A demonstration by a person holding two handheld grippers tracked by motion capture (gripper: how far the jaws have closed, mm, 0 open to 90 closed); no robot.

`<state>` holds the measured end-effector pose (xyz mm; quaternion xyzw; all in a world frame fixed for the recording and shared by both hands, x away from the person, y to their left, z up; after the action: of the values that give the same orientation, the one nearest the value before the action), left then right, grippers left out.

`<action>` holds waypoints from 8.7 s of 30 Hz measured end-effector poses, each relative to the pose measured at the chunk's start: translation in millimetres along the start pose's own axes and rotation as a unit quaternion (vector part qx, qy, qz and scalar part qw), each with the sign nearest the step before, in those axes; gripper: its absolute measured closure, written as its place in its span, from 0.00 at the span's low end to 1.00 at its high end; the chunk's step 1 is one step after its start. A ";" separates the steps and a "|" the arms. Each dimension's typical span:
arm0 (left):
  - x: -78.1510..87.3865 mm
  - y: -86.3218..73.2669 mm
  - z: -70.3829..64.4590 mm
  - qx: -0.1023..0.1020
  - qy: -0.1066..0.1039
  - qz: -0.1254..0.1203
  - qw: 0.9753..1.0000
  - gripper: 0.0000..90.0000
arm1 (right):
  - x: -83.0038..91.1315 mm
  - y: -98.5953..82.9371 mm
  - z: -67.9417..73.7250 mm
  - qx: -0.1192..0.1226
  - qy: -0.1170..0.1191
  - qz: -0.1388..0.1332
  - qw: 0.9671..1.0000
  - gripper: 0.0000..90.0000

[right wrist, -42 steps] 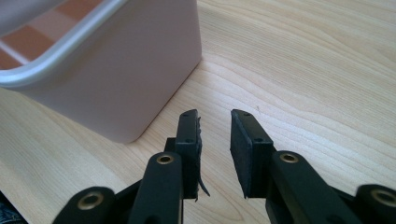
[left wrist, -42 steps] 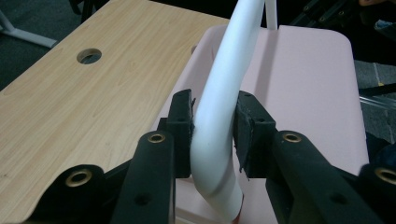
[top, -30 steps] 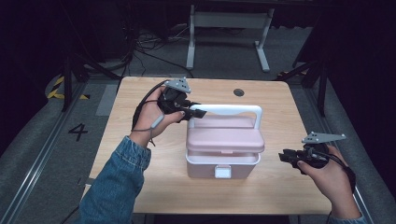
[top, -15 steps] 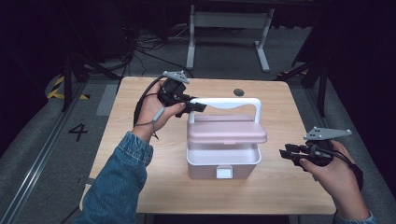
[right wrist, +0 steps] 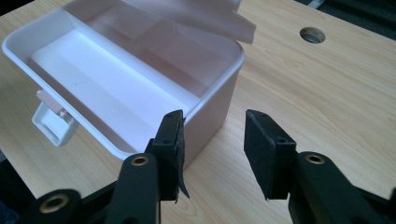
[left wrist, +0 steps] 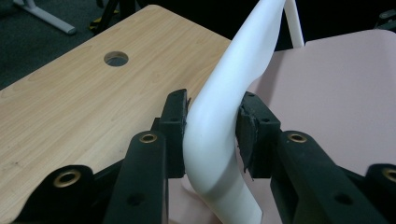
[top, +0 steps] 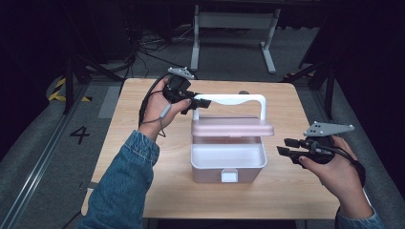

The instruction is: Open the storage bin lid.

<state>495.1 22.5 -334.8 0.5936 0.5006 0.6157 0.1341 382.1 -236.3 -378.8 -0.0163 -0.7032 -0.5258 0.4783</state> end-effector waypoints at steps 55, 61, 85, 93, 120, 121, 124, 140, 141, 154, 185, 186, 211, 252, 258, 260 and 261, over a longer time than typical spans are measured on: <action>47.6 -12.4 19.9 0.007 0.088 -0.052 0.995 0.40 | -22.5 69.1 16.9 0.075 -0.030 -0.053 0.995 0.48; 62.1 -32.5 25.3 0.016 0.105 -0.043 0.993 0.40 | -21.5 78.1 13.5 0.075 -0.030 -0.056 0.995 0.50; 100.1 -105.8 39.9 0.041 0.168 -0.009 0.985 0.41 | -30.8 116.0 -6.7 0.058 -0.027 -0.062 0.996 0.63; 101.4 -127.1 37.0 0.047 0.171 -0.016 0.984 0.41 | -34.2 124.1 -15.5 0.056 -0.044 -0.064 0.995 0.71; 96.6 -155.0 53.1 0.078 0.186 -0.012 0.979 0.44 | -40.4 138.3 -47.7 0.013 -0.112 -0.083 0.990 0.83; 96.6 -155.0 53.1 0.078 0.186 -0.012 0.979 0.44 | -40.4 138.3 -47.7 0.013 -0.112 -0.083 0.990 0.83; 96.1 -156.1 52.2 0.084 0.185 -0.010 0.979 0.44 | -42.8 138.5 -49.1 0.008 -0.112 -0.084 0.990 0.88; 96.3 -157.0 54.4 0.079 0.188 -0.010 0.979 0.44 | -59.8 146.9 -63.0 -0.027 -0.122 -0.083 0.989 0.93; 96.4 -157.0 54.6 0.079 0.188 -0.010 0.979 0.44 | -61.4 147.5 -64.4 -0.029 -0.123 -0.084 0.988 0.93; 96.5 -159.8 56.2 0.083 0.187 -0.009 0.979 0.44 | -84.2 152.4 -79.7 -0.053 -0.149 -0.084 0.984 0.93; 96.4 -166.4 58.7 0.091 0.188 -0.005 0.978 0.44 | -139.6 133.9 -110.3 -0.096 -0.176 -0.037 0.979 0.91; 96.1 -166.4 58.5 0.095 0.187 -0.008 0.978 0.44 | -141.6 132.8 -111.0 -0.097 -0.175 -0.034 0.979 0.91; 99.4 -174.3 63.6 0.101 0.190 -0.004 0.976 0.44 | -195.4 95.3 -122.7 -0.126 -0.140 0.049 0.981 0.87; 105.2 -190.1 59.3 0.108 0.197 0.015 0.974 0.42 | -53.4 84.7 -110.2 -0.057 -0.116 -0.041 0.991 0.57; 107.3 -195.5 59.2 0.109 0.196 0.024 0.974 0.41 | -33.6 63.8 -108.2 -0.041 -0.110 -0.031 0.993 0.55; 108.7 -197.6 60.3 0.109 0.197 0.024 0.974 0.41 | -28.2 55.8 -107.3 -0.032 -0.110 -0.024 0.993 0.55; 109.6 -198.8 60.5 0.111 0.197 0.025 0.974 0.40 | -25.4 51.1 -106.3 -0.028 -0.107 -0.022 0.994 0.54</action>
<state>433.7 225.4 -436.1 0.4842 0.5678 0.6639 -0.0491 492.4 -281.6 -360.4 -0.0704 -0.7354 -0.5514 0.3876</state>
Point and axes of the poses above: each handheld gripper's, and its own axes: x roughly backward along the jaws, y roughly out of its top, z roughly to its left, the point moved 10 cm from there along -x, roughly forward along the jaws, and after that the axes turned 2 degrees about z, right-handed, at the moved point
